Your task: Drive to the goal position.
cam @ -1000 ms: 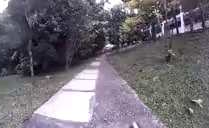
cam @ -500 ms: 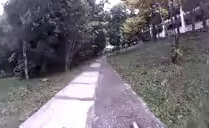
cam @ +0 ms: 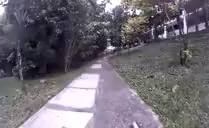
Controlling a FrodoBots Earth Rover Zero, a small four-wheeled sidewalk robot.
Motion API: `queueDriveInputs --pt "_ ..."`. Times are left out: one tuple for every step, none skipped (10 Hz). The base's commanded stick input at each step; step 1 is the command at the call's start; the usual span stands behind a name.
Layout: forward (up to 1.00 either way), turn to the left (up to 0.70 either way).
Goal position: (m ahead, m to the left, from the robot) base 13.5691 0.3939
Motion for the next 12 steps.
queueDriveInputs --pt "0.70 -0.13" --pt "0.70 -0.13" --pt "0.70 -0.13" --pt "0.70 -0.09" --pt "0.70 0.01" --pt "0.70 0.01" --pt "0.70 0.01" --pt "0.70 0.01" --pt "0.70 0.01" --pt "0.70 0.01" --pt "0.70 0.01" --pt "0.70 0.01"
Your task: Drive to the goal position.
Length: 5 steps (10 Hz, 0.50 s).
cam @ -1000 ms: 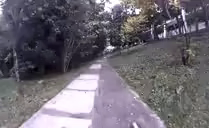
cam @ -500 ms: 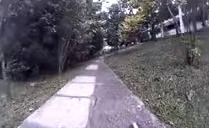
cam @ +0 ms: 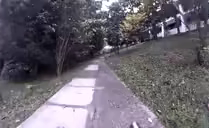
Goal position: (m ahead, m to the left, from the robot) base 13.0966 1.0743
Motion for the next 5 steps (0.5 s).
queueDriveInputs --pt "0.70 0.01" --pt "0.70 0.01" --pt "0.70 0.01" --pt "0.70 0.01" --pt "0.70 0.01"
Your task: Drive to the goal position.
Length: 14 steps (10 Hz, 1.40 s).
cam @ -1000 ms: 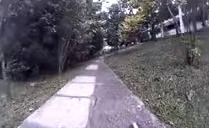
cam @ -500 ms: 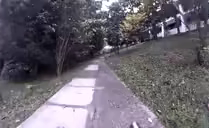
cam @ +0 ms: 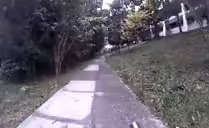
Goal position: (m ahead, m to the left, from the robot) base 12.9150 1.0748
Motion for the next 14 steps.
queueDriveInputs --pt "0.70 0.01" --pt "0.70 0.01" --pt "0.70 0.01" --pt "0.70 0.01" --pt "0.70 0.01" --pt "0.70 0.01" --pt "0.70 0.01" --pt "0.70 0.01" --pt "0.70 0.01" --pt "0.70 0.01" --pt "0.70 0.01" --pt "0.70 0.01" --pt "0.70 0.01" --pt "0.70 0.01"
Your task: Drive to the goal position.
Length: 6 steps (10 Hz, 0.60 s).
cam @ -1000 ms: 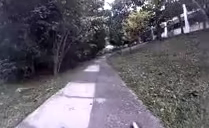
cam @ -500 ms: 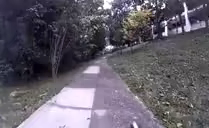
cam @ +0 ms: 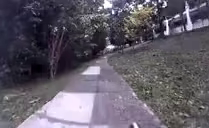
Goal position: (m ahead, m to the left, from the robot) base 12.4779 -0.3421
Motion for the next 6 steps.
queueDriveInputs --pt "0.70 0.01" --pt "0.70 0.01" --pt "0.70 0.01" --pt "0.70 0.01" --pt "0.70 0.01" --pt "0.70 0.01"
